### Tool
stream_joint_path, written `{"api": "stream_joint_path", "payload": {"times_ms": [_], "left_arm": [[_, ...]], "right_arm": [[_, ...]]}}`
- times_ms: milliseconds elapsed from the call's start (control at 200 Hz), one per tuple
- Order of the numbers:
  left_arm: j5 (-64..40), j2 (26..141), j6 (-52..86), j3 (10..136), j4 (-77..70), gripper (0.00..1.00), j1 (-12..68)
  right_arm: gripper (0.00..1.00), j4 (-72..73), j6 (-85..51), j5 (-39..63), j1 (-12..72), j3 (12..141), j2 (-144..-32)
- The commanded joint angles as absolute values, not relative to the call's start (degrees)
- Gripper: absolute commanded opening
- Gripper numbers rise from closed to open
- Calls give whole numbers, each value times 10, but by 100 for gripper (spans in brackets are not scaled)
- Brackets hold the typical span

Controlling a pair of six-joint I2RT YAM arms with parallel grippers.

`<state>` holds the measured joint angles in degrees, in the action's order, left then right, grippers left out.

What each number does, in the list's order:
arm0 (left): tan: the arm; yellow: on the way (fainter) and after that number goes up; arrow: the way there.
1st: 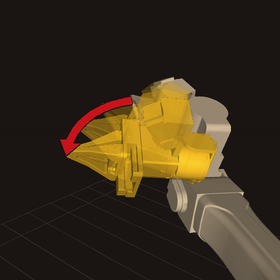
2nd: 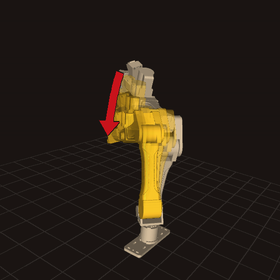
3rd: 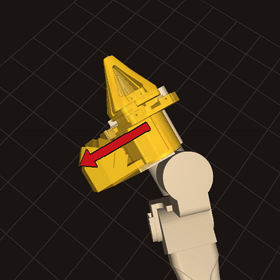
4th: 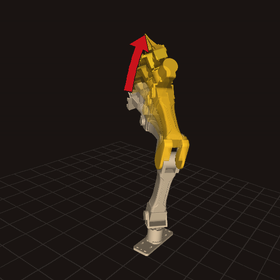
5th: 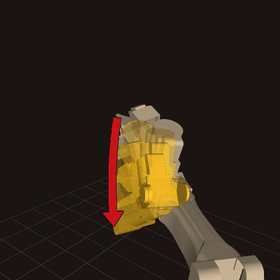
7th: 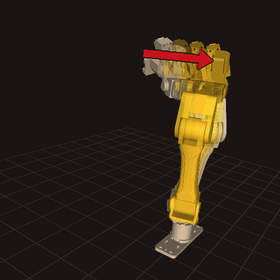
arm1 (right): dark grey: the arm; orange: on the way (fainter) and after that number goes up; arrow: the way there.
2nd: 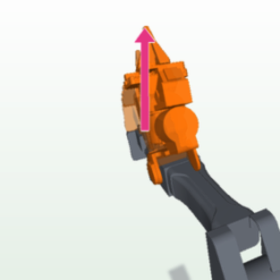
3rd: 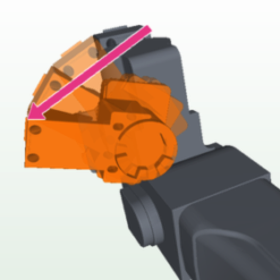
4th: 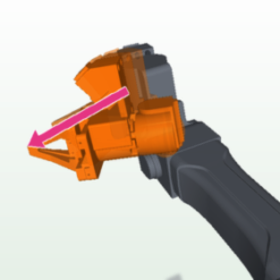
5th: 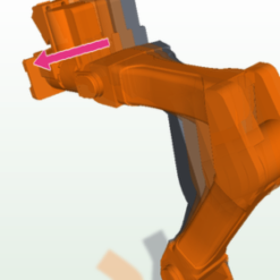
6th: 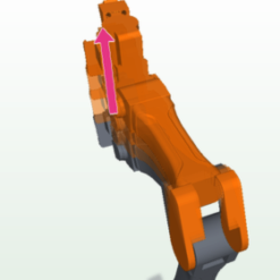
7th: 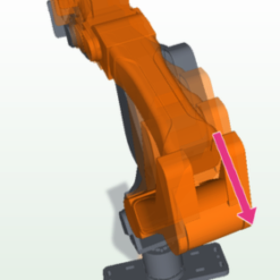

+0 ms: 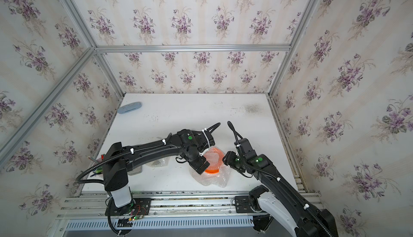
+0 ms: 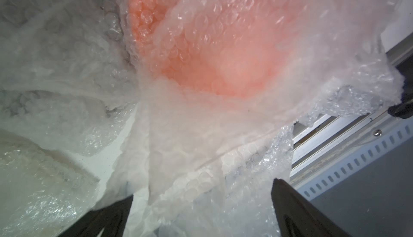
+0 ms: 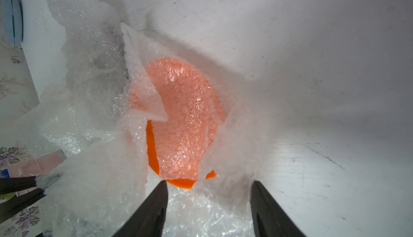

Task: Unpack dinner plates from bubble wrap
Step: Unwrap the bubble wrap at the center of the board.

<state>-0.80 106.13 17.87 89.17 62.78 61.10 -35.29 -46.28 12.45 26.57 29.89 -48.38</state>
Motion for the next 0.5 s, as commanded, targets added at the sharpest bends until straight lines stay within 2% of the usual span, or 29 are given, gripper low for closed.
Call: {"api": "stream_joint_path", "payload": {"times_ms": [0, 85, 155, 275, 355, 495], "left_arm": [[11, 1082, 172, 907, 639, 96, 611], [22, 1102, 171, 917, 639, 84, 610], [27, 1111, 170, 925, 642, 59, 609], [33, 1110, 172, 936, 640, 30, 604], [36, 1101, 177, 938, 637, 21, 600], [26, 1082, 187, 927, 617, 17, 588]], "right_arm": [[59, -343, -481, 124, 265, 293, -473], [59, -347, -481, 124, 265, 289, -471], [59, -356, -477, 124, 265, 287, -477], [59, -374, -468, 114, 265, 290, -490], [59, -379, -466, 106, 265, 292, -496], [53, -381, -464, 94, 264, 297, -500]]}}
